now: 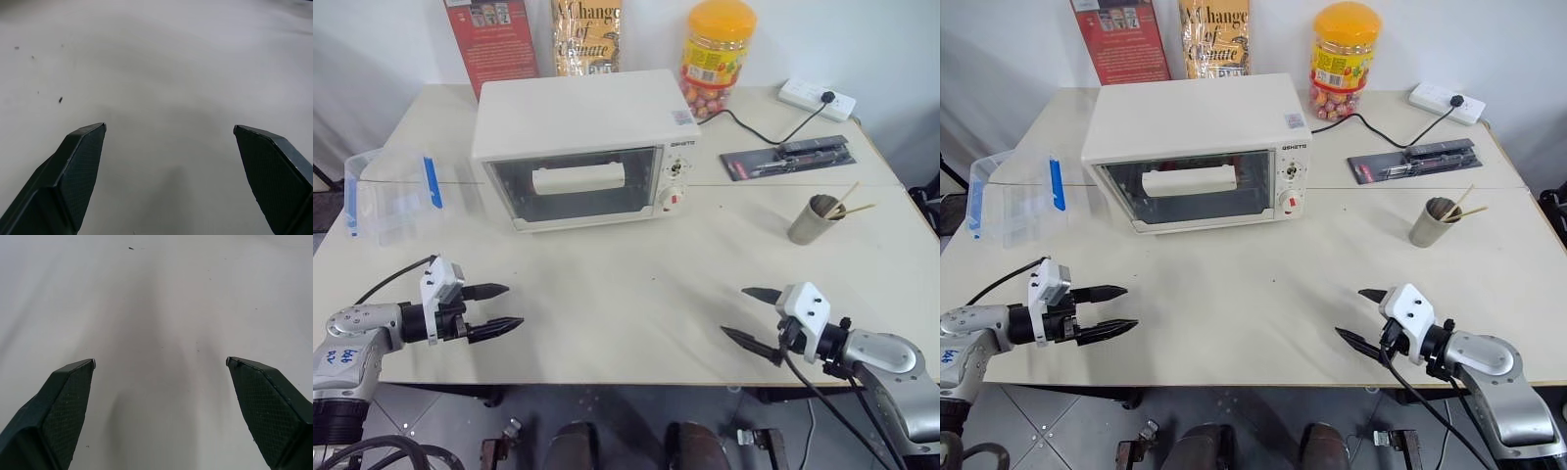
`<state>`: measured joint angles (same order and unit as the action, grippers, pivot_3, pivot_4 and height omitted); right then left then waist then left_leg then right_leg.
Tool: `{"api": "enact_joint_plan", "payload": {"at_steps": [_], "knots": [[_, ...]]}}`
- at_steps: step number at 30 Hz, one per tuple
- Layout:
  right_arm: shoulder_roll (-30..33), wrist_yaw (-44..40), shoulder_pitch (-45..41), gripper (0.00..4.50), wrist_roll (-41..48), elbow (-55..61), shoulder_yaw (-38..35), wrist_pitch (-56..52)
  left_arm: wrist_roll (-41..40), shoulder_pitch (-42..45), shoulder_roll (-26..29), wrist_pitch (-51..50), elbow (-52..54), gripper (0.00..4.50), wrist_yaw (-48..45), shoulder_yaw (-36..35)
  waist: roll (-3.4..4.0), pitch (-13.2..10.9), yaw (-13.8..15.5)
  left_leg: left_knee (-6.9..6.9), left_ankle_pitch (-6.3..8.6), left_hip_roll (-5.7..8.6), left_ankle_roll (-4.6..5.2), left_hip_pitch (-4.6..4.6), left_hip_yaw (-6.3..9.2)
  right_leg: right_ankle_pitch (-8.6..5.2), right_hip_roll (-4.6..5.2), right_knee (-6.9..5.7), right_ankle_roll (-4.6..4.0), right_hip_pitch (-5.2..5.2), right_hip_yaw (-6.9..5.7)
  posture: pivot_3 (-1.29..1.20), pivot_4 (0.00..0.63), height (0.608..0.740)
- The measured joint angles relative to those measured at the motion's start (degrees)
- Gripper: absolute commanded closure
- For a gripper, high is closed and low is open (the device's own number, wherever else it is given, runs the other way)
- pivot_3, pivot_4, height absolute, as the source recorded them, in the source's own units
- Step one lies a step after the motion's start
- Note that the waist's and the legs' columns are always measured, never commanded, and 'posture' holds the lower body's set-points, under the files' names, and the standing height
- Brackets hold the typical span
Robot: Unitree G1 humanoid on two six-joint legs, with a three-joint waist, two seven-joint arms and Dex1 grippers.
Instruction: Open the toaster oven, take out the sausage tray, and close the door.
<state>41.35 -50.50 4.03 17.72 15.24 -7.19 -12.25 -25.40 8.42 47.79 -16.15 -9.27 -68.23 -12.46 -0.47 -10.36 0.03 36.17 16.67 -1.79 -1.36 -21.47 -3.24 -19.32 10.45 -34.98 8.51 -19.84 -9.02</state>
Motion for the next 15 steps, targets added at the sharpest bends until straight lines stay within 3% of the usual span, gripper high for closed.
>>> {"api": "enact_joint_plan", "payload": {"at_steps": [9, 15], "knots": [[0.72, -2.69, -6.65, 0.0, 0.78, 1.02, 3.12, -3.39, 0.35, 0.6, -0.89, 0.94, -0.28, 0.06, 3.15, -0.4, 0.0, 0.0, -0.13, 0.03, 0.0, 0.0, 0.0, 0.0, 0.0, 0.0, 0.0, -0.03, 0.0, -0.01, 0.01, 0.0, 0.15, 0.74], [-1.44, -4.98, -22.87, 0.0, 4.06, 0.07, 9.14, -11.55, -1.46, 1.52, -2.01, 1.2, 0.18, 0.06, 4.41, -3.23, -0.01, -0.01, -0.25, 0.11, -0.01, -0.01, -0.01, -0.02, 0.02, 0.0, 0.0, -0.09, 0.0, -0.02, 0.01, 0.0, 0.15, 0.74]]}}
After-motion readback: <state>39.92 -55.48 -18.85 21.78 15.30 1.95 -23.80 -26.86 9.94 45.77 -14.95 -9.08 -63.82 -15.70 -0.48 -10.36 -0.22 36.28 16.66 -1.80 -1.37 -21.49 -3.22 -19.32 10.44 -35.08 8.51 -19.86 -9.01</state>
